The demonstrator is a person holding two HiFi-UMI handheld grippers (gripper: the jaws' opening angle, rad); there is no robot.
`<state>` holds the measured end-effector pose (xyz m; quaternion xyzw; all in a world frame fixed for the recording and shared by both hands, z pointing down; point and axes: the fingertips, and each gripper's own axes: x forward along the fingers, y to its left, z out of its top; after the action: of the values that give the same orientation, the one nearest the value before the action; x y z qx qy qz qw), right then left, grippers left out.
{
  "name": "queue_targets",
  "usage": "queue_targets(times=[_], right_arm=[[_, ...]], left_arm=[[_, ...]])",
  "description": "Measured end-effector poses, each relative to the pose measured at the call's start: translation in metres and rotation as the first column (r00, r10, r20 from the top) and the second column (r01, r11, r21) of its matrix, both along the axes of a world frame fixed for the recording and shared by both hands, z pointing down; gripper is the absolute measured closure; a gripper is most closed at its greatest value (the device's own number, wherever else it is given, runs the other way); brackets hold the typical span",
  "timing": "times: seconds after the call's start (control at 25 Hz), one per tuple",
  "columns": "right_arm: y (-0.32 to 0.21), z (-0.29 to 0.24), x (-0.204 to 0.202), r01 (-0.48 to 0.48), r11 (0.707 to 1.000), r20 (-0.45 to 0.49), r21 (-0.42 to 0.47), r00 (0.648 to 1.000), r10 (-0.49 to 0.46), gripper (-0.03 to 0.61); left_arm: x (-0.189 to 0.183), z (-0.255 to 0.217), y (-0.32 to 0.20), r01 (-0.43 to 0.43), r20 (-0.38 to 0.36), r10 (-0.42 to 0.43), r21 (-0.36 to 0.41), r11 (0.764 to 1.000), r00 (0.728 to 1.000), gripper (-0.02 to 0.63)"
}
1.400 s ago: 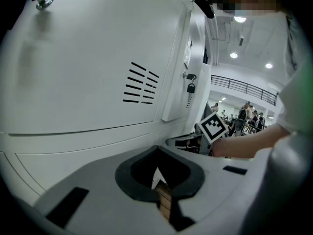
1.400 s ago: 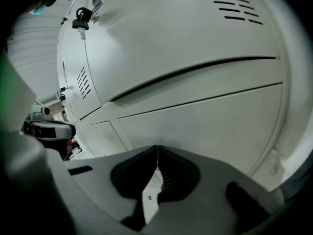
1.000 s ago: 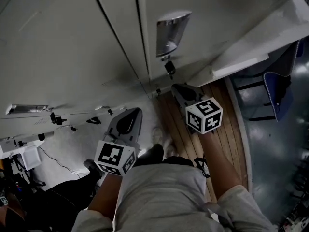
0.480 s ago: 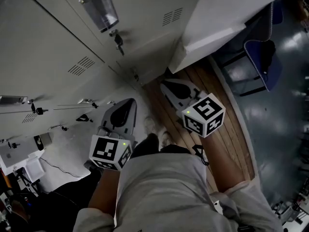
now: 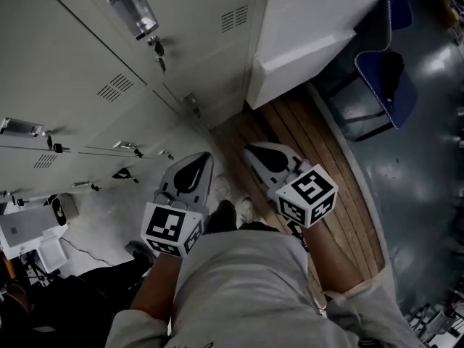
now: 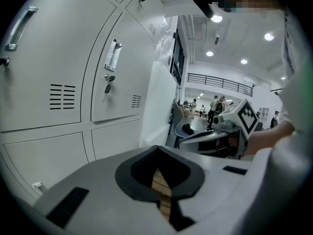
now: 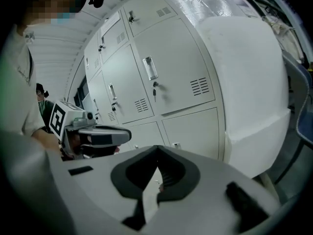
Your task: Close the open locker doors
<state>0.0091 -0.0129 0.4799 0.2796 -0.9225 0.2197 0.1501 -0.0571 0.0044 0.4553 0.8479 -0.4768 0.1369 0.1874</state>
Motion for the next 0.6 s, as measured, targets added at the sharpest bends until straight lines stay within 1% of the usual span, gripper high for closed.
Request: queue_targets(times=[0.24, 0.6], right_arm=[[0.030, -0.012, 0.011, 0.007, 1.000, 0.007, 0.004, 1.000, -0.007, 0.551], [0.059, -0.021, 0.016, 0.024, 1.000, 0.015, 0.010, 1.000, -0.024, 0.552]], left_arm=[[0.017, -0.002, 0.028, -0.011, 0.003, 0.011, -0.009, 1.000, 1.000, 0.600], [0.021, -0.014, 0.057, 0.030, 0.009, -0.030, 0.009, 1.000, 1.000, 0.600]])
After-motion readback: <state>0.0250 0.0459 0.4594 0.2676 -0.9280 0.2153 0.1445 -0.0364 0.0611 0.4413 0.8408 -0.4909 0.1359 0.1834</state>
